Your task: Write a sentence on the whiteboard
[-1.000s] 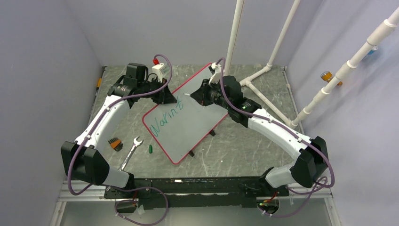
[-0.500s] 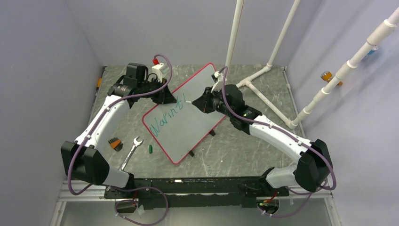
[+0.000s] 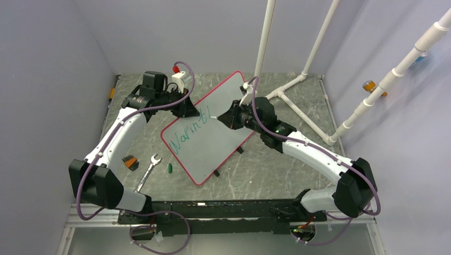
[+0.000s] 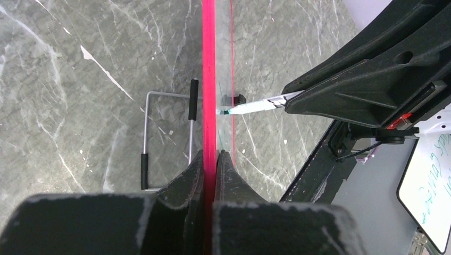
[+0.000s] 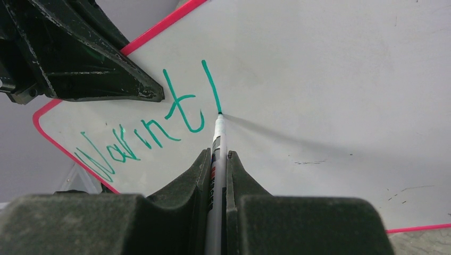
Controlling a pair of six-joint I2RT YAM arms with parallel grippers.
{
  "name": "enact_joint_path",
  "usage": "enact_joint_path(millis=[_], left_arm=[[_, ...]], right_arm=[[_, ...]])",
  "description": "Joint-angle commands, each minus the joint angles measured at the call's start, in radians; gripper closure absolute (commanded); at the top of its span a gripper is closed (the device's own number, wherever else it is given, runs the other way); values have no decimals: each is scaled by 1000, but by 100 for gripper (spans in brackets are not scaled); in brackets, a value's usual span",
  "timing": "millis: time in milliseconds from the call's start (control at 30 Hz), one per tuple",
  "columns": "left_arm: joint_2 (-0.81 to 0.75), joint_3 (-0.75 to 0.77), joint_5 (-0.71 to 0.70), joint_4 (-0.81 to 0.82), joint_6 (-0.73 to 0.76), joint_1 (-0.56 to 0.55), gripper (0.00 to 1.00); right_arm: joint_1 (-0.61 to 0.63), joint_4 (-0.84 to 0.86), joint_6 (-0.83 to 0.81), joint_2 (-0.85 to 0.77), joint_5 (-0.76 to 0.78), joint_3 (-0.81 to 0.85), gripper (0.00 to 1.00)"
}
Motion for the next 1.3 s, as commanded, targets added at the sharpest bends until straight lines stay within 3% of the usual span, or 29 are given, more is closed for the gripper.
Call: enact_joint_path(millis=[0, 500, 1000, 1267], left_arm=[[1, -21, -24, 9, 124, -33, 100], [3, -21, -28, 7, 125, -33, 100], [3, -21, -32, 6, 125, -33, 100], [2, -21, -36, 4, 127, -33, 100]], right_arm=[[-8, -15, -13, 5, 44, 65, 100], [-75, -38, -24, 49, 22, 154, 100], [-75, 44, 53, -19, -59, -55, 100], [-75, -22, 34, -75, -60, -55, 100]])
